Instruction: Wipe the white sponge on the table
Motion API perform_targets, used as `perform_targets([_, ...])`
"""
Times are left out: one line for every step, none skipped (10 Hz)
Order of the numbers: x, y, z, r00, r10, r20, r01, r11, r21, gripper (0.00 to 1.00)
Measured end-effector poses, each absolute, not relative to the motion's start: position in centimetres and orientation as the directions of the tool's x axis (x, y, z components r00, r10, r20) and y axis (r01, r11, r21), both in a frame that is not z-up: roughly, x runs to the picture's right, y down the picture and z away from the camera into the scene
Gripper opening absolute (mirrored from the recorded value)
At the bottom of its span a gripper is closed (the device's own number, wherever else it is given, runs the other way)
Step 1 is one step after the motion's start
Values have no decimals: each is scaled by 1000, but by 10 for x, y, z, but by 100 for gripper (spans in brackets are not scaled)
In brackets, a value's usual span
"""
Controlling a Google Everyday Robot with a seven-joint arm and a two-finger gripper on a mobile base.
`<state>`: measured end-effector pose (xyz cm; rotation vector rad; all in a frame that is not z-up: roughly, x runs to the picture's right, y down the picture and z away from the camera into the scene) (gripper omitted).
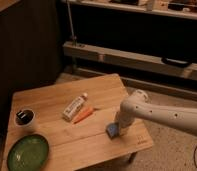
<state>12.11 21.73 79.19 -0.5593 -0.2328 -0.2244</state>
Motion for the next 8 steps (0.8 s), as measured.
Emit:
perform_targets([115,226,782,940,-166,299,301,817,-492,6])
perform_targets([100,235,769,922,-198,331,346,805,-482,6])
perform_targets([84,243,761,904,-229,361,389,790,-474,6])
perform_targets([66,250,754,886,-254,387,426,776,-466,6])
perform_targets([38,257,745,861,-284,421,471,757,-453,6])
perform_targets([13,261,740,836,-310,452,511,740,-438,6])
perform_targets([-17,262,737,802,-342,490,559,718,-414,6])
perform_targets([-37,261,737,776,-364,515,591,705,-393,6])
